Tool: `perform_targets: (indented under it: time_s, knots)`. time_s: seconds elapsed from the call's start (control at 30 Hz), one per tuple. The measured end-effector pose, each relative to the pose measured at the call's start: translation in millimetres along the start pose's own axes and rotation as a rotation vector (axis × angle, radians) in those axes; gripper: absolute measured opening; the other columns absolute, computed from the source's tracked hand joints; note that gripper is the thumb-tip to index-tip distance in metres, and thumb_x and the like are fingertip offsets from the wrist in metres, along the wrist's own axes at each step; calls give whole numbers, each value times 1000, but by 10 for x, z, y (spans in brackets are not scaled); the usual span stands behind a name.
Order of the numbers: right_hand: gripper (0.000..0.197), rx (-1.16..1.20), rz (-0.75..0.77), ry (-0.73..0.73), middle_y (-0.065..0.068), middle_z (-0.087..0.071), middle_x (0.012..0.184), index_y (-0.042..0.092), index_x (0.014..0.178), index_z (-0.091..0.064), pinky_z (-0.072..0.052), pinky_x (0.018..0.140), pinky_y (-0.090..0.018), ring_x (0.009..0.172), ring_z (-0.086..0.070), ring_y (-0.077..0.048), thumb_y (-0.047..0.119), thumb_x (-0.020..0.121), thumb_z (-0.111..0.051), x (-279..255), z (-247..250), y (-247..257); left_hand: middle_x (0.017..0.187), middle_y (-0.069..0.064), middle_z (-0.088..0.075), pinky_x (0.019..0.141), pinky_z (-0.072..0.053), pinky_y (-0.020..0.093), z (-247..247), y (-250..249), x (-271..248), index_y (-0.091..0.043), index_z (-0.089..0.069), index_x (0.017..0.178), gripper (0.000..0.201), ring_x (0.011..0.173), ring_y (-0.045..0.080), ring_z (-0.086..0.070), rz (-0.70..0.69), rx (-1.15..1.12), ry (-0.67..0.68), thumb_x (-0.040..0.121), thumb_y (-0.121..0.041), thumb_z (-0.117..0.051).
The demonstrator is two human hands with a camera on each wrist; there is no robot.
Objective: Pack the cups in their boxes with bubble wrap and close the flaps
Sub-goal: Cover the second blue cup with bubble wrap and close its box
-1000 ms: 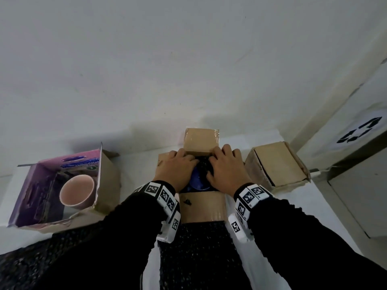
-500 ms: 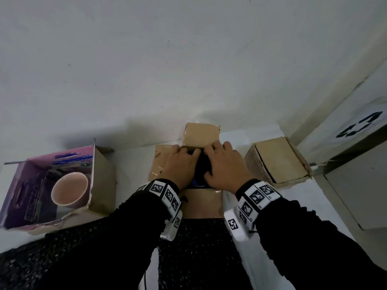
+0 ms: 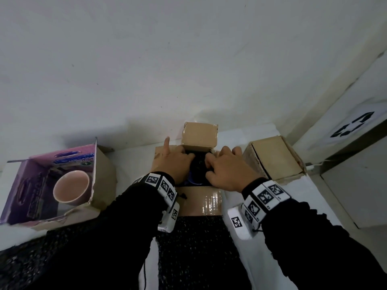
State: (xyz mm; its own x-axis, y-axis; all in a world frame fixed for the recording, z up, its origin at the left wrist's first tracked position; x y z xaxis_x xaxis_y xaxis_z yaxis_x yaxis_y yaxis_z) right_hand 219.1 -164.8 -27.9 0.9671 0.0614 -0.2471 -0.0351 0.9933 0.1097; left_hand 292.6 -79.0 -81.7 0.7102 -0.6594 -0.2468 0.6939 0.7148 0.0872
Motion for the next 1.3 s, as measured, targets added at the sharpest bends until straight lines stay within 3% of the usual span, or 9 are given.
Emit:
perform_targets:
  time_s: [0.07, 0.13, 0.3, 0.5, 0.8, 0.9, 0.97, 1.13, 1.3]
  knots:
    - [23, 44, 4, 110, 2, -51, 87, 26, 101, -55, -27, 89, -42, 101, -40, -22, 31, 80, -49, -6, 17, -5, 110, -1, -62, 108, -17, 70, -26, 61, -12, -38, -38, 122, 50, 126, 36, -46, 20, -38, -10, 77, -42, -59]
    - [28, 21, 42, 162, 1, -53, 96, 30, 107, -63, -30, 86, -38, 104, -41, -23, 20, 83, -54, -14, 25, 25, 113, -3, -64, 111, -18, 65, 78, 58, -66, -38, -37, 129, 50, 122, 32, -51, 3, -49, -95, 82, -44, -51]
    - [20, -149, 50, 47, -1, -60, 102, 30, 101, -64, -34, 86, -39, 102, -52, -24, 20, 85, -57, -41, 11, 119, 96, -14, -65, 111, -9, 50, 377, 35, -370, -34, -61, 101, 18, 108, 14, -55, -7, -98, -410, 89, -42, -52]
    - [18, -82, -32, 180, -4, -48, 93, 23, 96, -44, -22, 94, -46, 110, -40, -26, 39, 92, -38, -93, -75, 123, 123, -10, -61, 112, -2, 56, 213, 16, -533, -35, -60, 115, 35, 136, 10, -35, 9, -181, -314, 95, -51, -36]
    - [51, -38, -55, 291, 0, -51, 102, 19, 103, -67, -17, 97, -48, 117, -26, -23, 48, 92, -26, -249, -361, 129, 148, -2, -43, 114, 3, 55, 115, -29, -641, -35, -54, 126, 68, 146, 8, -12, 3, -244, -209, 84, -63, -9]
    - [30, 82, -30, 61, -1, -57, 95, 23, 84, -62, -36, 90, -42, 106, -45, -21, 42, 91, -40, -110, -47, 41, 140, -9, -52, 113, 9, 54, 121, -94, -653, -34, -54, 126, 68, 146, 11, -16, -24, -212, -224, 85, -64, -9]
    - [16, 142, 36, -144, 2, -59, 99, 25, 93, -63, -44, 83, -37, 100, -53, -21, 27, 91, -47, 1, 176, 55, 134, -12, -57, 114, 6, 53, 109, -133, -671, -32, -59, 121, 67, 144, 14, -22, -39, -219, -267, 87, -64, -10]
    - [35, -90, 208, -63, 4, -47, 143, 25, 127, -59, -33, 99, -40, 128, -40, -21, 30, 95, -45, 240, -152, 258, 118, -10, -67, 110, -18, 55, 20, -137, -710, -26, -70, 97, 52, 137, 18, -38, -42, -254, -401, 94, -55, -27]
    - [35, -228, 100, -253, 0, -60, 116, 19, 104, -65, -34, 89, -40, 113, -44, -24, 46, 82, -59, 220, -76, 76, 139, -1, -55, 109, -24, 49, 34, -130, -745, -23, -69, 107, 51, 131, 20, -45, -57, -216, -467, 96, -55, -30]
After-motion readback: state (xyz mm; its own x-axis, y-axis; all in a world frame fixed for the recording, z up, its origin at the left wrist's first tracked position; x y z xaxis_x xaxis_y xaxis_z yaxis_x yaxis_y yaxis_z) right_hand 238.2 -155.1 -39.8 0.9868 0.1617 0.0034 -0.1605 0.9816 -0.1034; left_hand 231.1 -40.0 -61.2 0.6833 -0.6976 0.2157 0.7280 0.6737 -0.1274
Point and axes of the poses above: each hand's wrist, its own x-axis towards the middle knuckle, its own z-axis out of the back of the hand, y = z × x, the point moved 10 cm from there along x, towards the middle knuckle
